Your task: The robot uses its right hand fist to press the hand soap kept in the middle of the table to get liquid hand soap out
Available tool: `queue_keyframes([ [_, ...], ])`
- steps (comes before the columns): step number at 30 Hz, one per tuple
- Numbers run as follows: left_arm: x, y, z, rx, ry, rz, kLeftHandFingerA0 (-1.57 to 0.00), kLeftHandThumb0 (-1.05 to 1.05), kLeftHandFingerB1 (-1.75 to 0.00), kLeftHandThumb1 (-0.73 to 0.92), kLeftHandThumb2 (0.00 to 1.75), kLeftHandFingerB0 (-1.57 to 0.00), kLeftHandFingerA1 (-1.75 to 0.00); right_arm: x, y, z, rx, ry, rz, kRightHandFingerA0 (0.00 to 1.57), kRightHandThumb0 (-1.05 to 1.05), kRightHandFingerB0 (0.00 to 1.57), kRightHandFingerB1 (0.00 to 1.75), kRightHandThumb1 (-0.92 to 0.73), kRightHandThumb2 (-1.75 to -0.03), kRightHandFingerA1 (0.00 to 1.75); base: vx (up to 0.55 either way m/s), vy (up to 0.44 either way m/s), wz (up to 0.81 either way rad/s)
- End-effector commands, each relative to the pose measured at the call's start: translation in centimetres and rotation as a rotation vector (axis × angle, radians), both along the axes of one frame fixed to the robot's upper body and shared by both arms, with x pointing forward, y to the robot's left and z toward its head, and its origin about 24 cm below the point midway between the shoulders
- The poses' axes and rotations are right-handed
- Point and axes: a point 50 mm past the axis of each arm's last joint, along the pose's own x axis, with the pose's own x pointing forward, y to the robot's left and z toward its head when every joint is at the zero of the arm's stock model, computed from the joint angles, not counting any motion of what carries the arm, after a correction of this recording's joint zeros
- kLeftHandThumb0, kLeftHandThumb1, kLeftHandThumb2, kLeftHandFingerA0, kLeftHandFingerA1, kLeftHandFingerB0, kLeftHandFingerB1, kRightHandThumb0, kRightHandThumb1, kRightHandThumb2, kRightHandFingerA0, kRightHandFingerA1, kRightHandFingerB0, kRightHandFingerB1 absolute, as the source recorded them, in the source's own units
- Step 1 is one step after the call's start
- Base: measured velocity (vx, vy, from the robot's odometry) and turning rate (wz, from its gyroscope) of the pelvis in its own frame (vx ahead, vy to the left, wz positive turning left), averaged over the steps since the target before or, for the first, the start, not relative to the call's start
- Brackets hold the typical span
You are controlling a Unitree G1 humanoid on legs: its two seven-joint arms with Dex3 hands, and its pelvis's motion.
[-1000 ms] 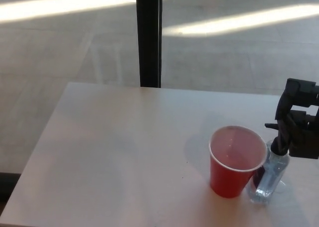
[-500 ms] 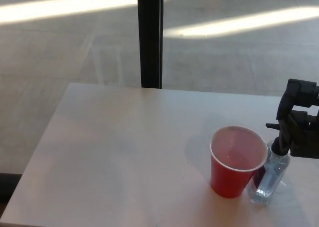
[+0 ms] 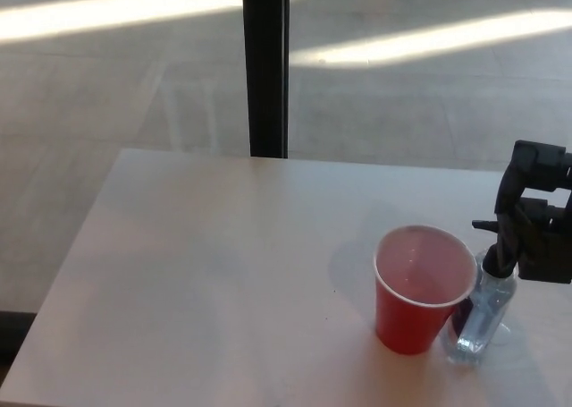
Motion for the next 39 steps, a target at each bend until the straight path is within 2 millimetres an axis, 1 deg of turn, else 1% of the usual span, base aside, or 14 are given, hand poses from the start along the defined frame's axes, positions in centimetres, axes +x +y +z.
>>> queue_keyframes([
  [1,0.1,1.2,0.9,0.049,0.025,0.008,-0.51,-0.49,-0.83,0.91,1.26,-0.28,-1.0,-2.7,-2.0,-10.2,0.008,0.584,-0.132,0.97,-0.26,0.73,1.56,-0.58,-1.18,1.75,0.0,0.0,0.0],
  [3,0.1,1.2,0.9,0.042,0.019,0.008,-0.49,-0.49,-0.81,0.91,1.29,-0.27,-0.98,-2.8,-2.1,-10.5,0.008,0.594,-0.156,0.97,-0.26,0.72,1.55,-0.6,-1.14,1.75,0.0,0.0,0.0],
  [4,0.2,1.2,1.0,0.039,0.012,0.017,-0.46,-0.49,-0.8,0.9,1.28,-0.25,-0.96,-2.9,-2.1,-10.7,0.011,0.603,-0.174,0.94,-0.26,0.7,1.51,-0.66,-1.05,1.75,0.0,0.0,0.0],
  [9,0.3,1.3,1.0,0.05,0.027,-0.001,-0.49,-0.49,-0.84,0.92,1.27,-0.32,-0.97,-3.3,-1.8,-11.6,0.019,0.65,-0.186,0.97,-0.25,0.72,1.52,-0.63,-1.11,1.75,0.0,0.0,0.0],
  [10,0.4,1.3,1.1,0.051,0.023,0.002,-0.51,-0.49,-0.85,0.92,1.28,-0.31,-1.01,-3.3,-1.7,-11.7,0.02,0.647,-0.185,0.99,-0.24,0.74,1.52,-0.59,-1.17,1.75,0.0,0.0,0.0],
  [13,0.5,1.4,1.3,0.045,0.008,-0.006,-0.48,-0.5,-0.78,0.91,1.31,-0.24,-0.96,-3.5,-1.4,-12.1,0.01,0.664,-0.193,1.01,-0.25,0.78,1.54,-0.6,-1.17,1.75,0.0,0.0,0.0],
  [16,0.5,1.5,1.3,0.053,0.016,0.0,-0.49,-0.5,-0.8,0.91,1.29,-0.28,-0.96,-3.9,-1.4,-12.6,0.007,0.685,-0.188,0.99,-0.25,0.75,1.56,-0.61,-1.15,1.75,0.0,0.0,0.0],
  [17,0.5,1.5,1.3,0.047,0.007,0.009,-0.48,-0.51,-0.8,0.91,1.29,-0.25,-0.97,-3.9,-1.4,-12.6,0.008,0.687,-0.187,1.0,-0.24,0.69,1.64,-0.59,-1.18,1.75,0.0,0.0,0.0],
  [22,0.6,1.6,1.5,0.058,0.008,0.002,-0.5,-0.51,-0.86,0.92,1.3,-0.34,-0.97,-4.5,-1.5,-13.6,0.002,0.718,-0.185,1.06,-0.25,0.76,1.66,-0.51,-1.3,1.75,0.0,0.0,0.0],
  [27,0.8,1.7,1.6,0.057,-0.002,0.01,-0.51,-0.51,-0.85,0.92,1.31,-0.33,-0.97,-4.9,-1.6,-14.1,0.008,0.743,-0.179,1.06,-0.26,0.77,1.6,-0.5,-1.29,1.75,0.0,0.0,0.0],
  [33,1.1,1.9,1.9,0.049,-0.015,0.015,-0.44,-0.52,-0.78,0.92,1.3,-0.23,-0.93,-5.3,-1.7,-14.5,-0.029,0.755,-0.169,1.03,-0.26,0.74,1.67,-0.54,-1.27,1.75,0.0,0.0,0.0],
  [36,1.3,2.0,2.1,0.066,-0.004,0.006,-0.51,-0.52,-0.82,0.92,1.31,-0.3,-0.99,-5.4,-2.1,-14.7,-0.072,0.777,-0.147,1.04,-0.29,0.73,1.67,-0.51,-1.3,1.75,0.0,0.0,0.0],
  [38,1.6,2.2,2.3,0.064,-0.017,-0.001,-0.47,-0.51,-0.79,0.92,1.3,-0.24,-0.97,-5.4,-2.1,-14.9,-0.075,0.787,-0.148,1.05,-0.29,0.74,1.67,-0.48,-1.34,1.75,0.0,0.0,0.0],
  [39,1.6,2.2,2.4,0.062,-0.02,-0.002,-0.49,-0.51,-0.79,0.91,1.3,-0.26,-0.97,-5.5,-2.2,-15.0,-0.079,0.796,-0.146,1.06,-0.29,0.75,1.66,-0.48,-1.34,1.75,0.0,0.0,0.0],
])
